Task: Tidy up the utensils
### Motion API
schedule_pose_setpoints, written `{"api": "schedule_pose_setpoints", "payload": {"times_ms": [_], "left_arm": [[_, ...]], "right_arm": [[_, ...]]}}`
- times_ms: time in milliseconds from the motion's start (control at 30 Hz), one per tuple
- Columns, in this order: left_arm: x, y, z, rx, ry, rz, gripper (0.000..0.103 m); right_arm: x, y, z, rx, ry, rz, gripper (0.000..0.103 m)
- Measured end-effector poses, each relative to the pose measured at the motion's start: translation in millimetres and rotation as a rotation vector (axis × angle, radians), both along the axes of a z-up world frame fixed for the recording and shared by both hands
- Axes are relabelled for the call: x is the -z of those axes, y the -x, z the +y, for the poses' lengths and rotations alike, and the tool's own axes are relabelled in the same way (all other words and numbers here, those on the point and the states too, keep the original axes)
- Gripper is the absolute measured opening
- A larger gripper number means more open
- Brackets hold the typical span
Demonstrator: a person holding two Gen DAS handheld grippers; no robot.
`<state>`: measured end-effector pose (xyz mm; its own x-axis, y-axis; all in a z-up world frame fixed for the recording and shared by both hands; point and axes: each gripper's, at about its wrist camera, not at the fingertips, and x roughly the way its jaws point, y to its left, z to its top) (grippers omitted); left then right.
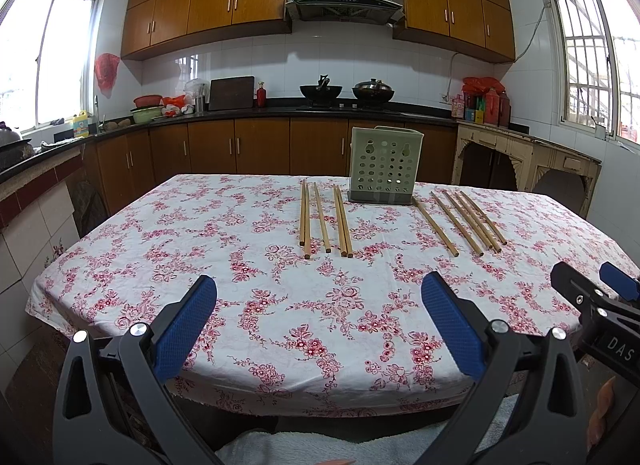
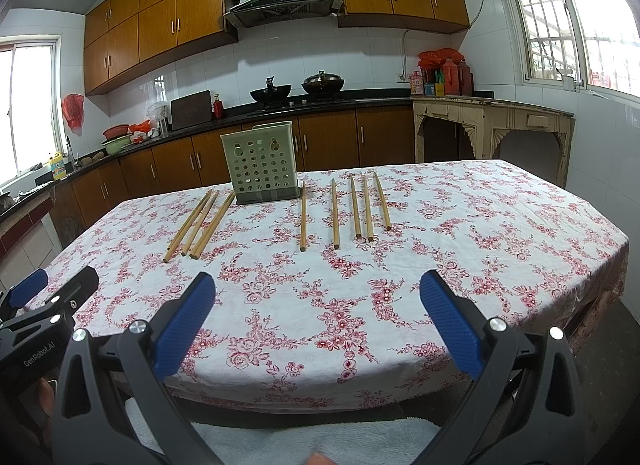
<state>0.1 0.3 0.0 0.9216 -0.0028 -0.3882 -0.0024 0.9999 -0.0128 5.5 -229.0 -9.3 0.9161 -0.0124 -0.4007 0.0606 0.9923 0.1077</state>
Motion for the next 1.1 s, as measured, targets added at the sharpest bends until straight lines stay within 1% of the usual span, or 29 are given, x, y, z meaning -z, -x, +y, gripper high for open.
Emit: {"api": "schedule_pose_setpoints", "payload": {"times_ms": [1100], "left_arm": [[0.0,0.0,-0.1,0.0,0.0,0.001,0.101]], "right_arm": [[-0.1,-0.6,1.7,0.0,0.0,0.0,0.099]]}}
